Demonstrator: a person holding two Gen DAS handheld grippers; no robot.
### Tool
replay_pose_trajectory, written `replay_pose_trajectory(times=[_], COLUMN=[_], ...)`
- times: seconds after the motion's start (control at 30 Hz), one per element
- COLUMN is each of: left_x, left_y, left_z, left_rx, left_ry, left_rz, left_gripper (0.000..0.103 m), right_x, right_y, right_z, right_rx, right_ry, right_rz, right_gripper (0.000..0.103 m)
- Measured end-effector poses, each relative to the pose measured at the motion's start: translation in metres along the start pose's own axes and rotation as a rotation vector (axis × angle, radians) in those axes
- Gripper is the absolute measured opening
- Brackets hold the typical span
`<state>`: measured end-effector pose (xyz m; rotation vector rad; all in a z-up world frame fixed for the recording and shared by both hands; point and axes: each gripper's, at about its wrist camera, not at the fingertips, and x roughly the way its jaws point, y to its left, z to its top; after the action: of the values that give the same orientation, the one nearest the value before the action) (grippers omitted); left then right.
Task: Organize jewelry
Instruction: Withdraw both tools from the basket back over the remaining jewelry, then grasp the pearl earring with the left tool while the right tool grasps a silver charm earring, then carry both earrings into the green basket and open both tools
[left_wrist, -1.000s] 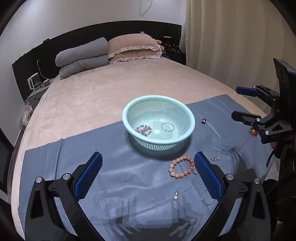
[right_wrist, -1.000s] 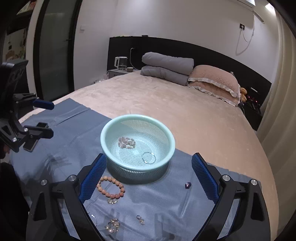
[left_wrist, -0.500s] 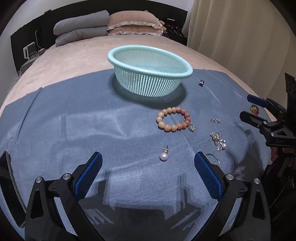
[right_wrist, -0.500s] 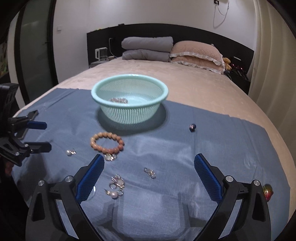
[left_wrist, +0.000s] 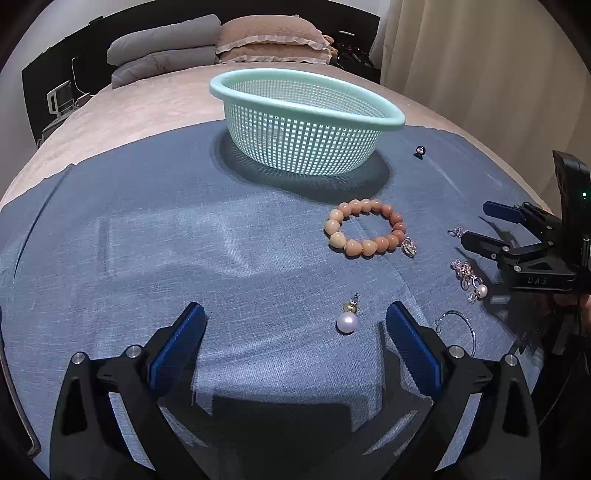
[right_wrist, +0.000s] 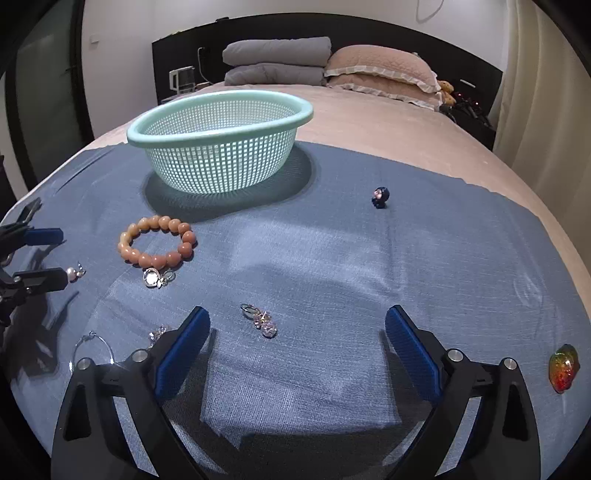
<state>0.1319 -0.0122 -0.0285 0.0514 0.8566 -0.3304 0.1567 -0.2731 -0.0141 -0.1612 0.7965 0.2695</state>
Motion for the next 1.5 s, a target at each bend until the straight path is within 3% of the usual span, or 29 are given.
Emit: replay_pose_trajectory(times=[0.03,0.17,0.23,0.27,0.3,0.4,0.53,0.67,0.8,0.97,1.1,1.23,1.5], left_x=[0.002,0.009,0.009,0.009,0.009,0.008,0.004,-0.004,-0.013,-0.025,-0.034,-0.043,-0.072], left_y=[-0.002,-0.009,-0.011,-0.012,-0.013,-0.022,-0.026,-0.021,-0.014,-0.012,-0.009,0.002,0.017], left_z=[0.000,-0.001,-0.003,-0.004,-0.005,-0.008,-0.012,-0.017,-0.020,-0.020,-0.015,-0.010,0.026], left_rx=[0.009,0.044,0.052,0.057,0.069,0.107,0.104,0.060,-0.010,-0.013,-0.013,-0.056,0.011], left_ry=[-0.005,-0.025,-0.035,-0.038,-0.039,-0.040,-0.035,-0.037,-0.030,-0.019,-0.027,-0.035,-0.082], left_rz=[0.005,0.036,0.021,0.016,0.014,0.008,-0.006,-0.024,-0.058,-0.056,0.002,0.003,0.122], left_gripper=[0.093,0.083,0.076,0.074,0.069,0.054,0.037,0.011,0.011,0.011,0.011,0.011,0.011], right_x=[0.005,0.007,0.007,0.007,0.007,0.006,0.006,0.004,0.000,-0.009,-0.020,-0.032,-0.068], right_y=[-0.001,-0.003,0.000,0.002,0.004,0.009,0.008,0.007,0.001,-0.005,-0.009,-0.021,-0.046], right_z=[0.000,-0.003,-0.004,-0.005,-0.005,-0.004,-0.004,-0.006,-0.006,-0.007,-0.005,-0.005,0.015], right_rx=[0.006,0.028,0.015,0.007,-0.002,-0.019,-0.007,0.003,0.039,0.072,0.094,0.142,0.139], right_ry=[0.019,0.016,0.018,0.016,0.016,0.020,0.020,0.016,0.015,0.009,0.003,-0.012,-0.075], right_rz=[0.007,0.026,0.036,0.041,0.050,0.062,0.078,0.084,0.099,0.102,0.108,0.096,0.042], right_gripper=[0.061,0.061,0.055,0.048,0.033,0.014,0.010,0.009,0.009,0.009,0.009,0.009,0.009])
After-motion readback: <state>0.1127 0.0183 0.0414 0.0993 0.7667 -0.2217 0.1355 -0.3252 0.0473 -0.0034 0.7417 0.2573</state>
